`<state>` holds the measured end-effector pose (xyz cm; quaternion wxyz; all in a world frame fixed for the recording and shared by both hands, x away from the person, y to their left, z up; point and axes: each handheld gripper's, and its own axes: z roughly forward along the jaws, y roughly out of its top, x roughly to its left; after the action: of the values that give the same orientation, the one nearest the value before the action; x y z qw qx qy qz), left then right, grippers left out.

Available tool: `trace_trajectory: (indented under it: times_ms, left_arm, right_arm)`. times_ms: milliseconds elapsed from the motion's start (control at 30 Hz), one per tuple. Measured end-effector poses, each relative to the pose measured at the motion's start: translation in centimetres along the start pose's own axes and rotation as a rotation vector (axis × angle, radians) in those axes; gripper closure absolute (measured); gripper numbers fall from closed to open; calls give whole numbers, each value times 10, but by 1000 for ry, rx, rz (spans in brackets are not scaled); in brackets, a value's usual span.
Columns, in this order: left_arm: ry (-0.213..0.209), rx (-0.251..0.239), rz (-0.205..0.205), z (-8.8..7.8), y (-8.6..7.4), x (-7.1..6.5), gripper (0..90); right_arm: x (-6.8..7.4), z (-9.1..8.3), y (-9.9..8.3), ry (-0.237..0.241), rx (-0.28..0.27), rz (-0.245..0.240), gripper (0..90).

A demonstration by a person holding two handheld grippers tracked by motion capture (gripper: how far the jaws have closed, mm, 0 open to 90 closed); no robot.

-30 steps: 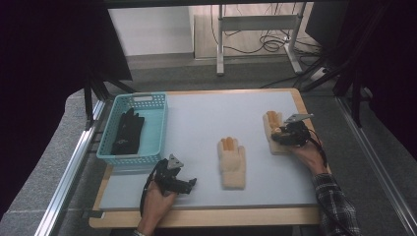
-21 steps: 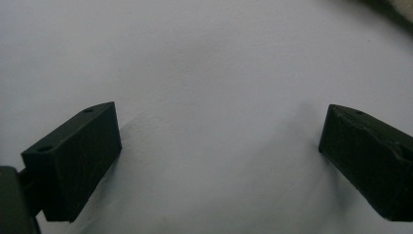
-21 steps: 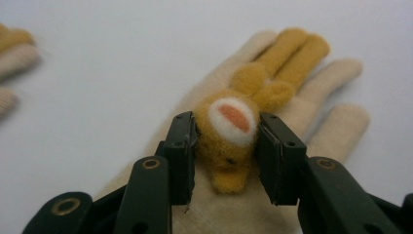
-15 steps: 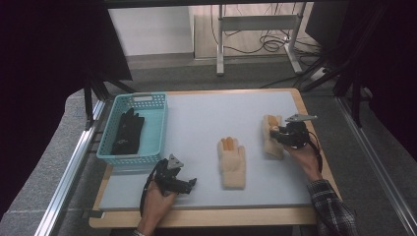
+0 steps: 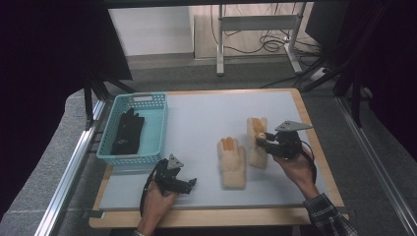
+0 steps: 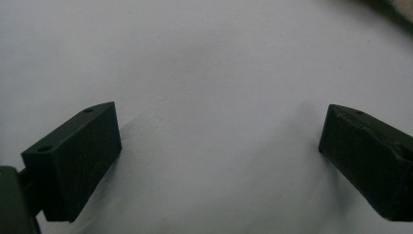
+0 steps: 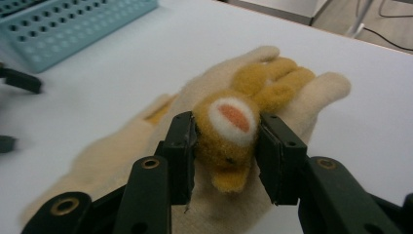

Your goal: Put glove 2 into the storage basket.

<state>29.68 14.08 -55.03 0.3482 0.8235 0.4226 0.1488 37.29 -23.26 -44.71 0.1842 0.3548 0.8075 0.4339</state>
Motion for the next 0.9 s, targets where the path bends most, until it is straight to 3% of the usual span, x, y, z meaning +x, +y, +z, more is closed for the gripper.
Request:
trace_trajectory:
  times_ms: [67,100,200,233,267,400,600,900]
  left_arm:
    - [1,1,2,0,0,0,21]
    - [0,0,2,0,0,0,21]
    - [1,-4,-2,0,0,0,21]
    - [1,-4,-2,0,0,0,21]
    - [0,-5,-3,0,0,0,21]
    - [0,-5,-5,0,0,0,21]
    - [1,-5,-2,0,0,0,21]
    - [0,-2,-1,0,0,0,21]
  right_arm:
    - [6,-1,2,10,0,-5,592]
    - [20,-2,4,33,5,-8,592]
    - [37,2,6,54,17,-17,591]
    - [37,2,6,54,17,-17,591]
    - [51,7,5,67,37,-24,590]
    - [69,18,2,67,63,-43,589]
    - [83,41,-6,47,111,-50,585]
    - [88,65,-19,39,175,-48,515]
